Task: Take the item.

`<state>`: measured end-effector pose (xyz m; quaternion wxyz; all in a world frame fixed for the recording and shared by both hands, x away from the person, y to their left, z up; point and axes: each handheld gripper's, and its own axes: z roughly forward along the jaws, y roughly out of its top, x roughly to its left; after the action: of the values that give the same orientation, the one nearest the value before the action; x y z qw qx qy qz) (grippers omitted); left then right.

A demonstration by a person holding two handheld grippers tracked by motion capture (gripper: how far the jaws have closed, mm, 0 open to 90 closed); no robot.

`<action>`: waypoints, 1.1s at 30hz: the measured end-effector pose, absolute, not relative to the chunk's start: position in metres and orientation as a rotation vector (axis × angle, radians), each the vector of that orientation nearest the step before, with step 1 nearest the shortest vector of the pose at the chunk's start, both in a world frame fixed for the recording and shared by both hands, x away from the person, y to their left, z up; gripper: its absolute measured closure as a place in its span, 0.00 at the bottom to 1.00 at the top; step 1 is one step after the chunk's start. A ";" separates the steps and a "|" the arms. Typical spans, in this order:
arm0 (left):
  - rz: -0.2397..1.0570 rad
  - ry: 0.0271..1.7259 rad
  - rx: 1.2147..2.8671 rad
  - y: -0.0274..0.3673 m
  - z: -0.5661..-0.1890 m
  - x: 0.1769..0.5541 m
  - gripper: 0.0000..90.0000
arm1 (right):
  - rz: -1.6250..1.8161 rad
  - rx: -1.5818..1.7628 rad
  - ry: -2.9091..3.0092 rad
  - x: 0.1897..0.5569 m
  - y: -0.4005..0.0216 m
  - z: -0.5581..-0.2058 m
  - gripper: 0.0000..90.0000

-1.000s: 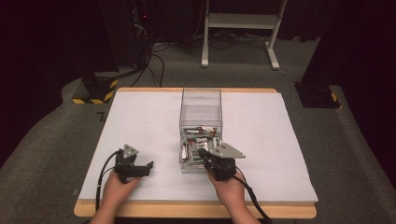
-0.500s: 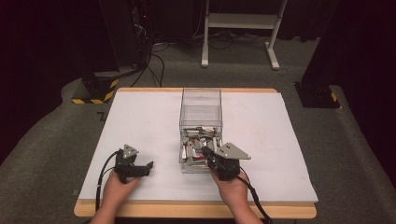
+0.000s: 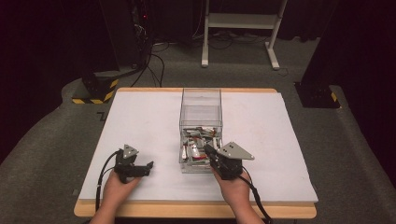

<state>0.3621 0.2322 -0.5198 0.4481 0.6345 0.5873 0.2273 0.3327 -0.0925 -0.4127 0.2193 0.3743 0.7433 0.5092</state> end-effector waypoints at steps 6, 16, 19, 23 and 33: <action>0.562 1.453 1.574 0.232 -0.520 0.362 0.10 | 1.419 1.029 2.038 0.333 -0.096 -0.410 0.99; 0.563 1.453 1.573 0.232 -0.520 0.362 0.10 | 1.437 1.031 2.010 0.334 -0.101 -0.406 0.99; 0.563 1.453 1.573 0.232 -0.520 0.362 0.10 | 1.438 1.030 2.006 0.335 -0.102 -0.405 0.99; 0.563 1.453 1.573 0.232 -0.520 0.362 0.10 | 1.441 1.026 1.997 0.335 -0.104 -0.403 0.99; 0.562 1.453 1.572 0.232 -0.520 0.362 0.10 | 1.455 1.025 1.970 0.335 -0.109 -0.399 0.99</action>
<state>0.3620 0.2322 -0.5198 0.4476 0.6352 0.5870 0.2272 0.3355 -0.1091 -0.3986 0.2407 0.3746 0.7202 0.5320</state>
